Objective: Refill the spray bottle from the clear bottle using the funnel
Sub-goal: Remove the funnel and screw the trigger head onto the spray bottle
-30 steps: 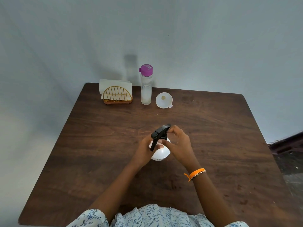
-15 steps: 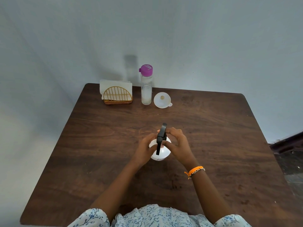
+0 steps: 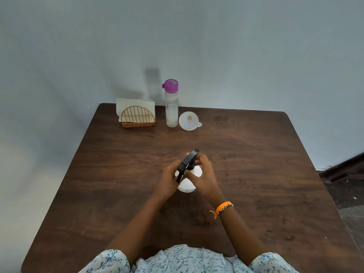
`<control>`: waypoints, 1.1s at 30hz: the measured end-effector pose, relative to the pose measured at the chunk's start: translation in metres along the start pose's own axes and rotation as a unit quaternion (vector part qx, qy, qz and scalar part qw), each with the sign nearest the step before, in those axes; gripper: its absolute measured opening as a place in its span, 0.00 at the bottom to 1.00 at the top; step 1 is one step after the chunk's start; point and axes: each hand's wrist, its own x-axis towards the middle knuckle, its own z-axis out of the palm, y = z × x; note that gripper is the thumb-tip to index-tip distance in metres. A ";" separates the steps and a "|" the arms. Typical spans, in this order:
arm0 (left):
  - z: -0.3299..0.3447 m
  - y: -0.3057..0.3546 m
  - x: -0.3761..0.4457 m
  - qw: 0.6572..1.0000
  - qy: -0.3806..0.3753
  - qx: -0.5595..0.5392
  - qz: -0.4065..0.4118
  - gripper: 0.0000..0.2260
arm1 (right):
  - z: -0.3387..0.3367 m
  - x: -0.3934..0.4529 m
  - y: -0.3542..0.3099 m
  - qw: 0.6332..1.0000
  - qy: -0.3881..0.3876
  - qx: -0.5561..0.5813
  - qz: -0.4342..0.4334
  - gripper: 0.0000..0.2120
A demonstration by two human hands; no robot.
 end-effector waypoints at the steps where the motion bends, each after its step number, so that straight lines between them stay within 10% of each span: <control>1: 0.001 -0.001 0.000 1.000 0.001 -0.002 0.003 0.12 | -0.002 -0.002 -0.001 1.000 -0.021 0.003 -0.013 0.19; 25: 0.001 0.005 -0.002 0.996 0.002 -0.064 -0.056 0.15 | -0.005 0.012 -0.002 0.998 0.040 -0.034 0.021 0.16; 33: -0.005 0.002 0.001 0.993 -0.037 -0.095 -0.064 0.18 | -0.021 0.018 0.009 0.990 -0.142 -0.020 0.002 0.18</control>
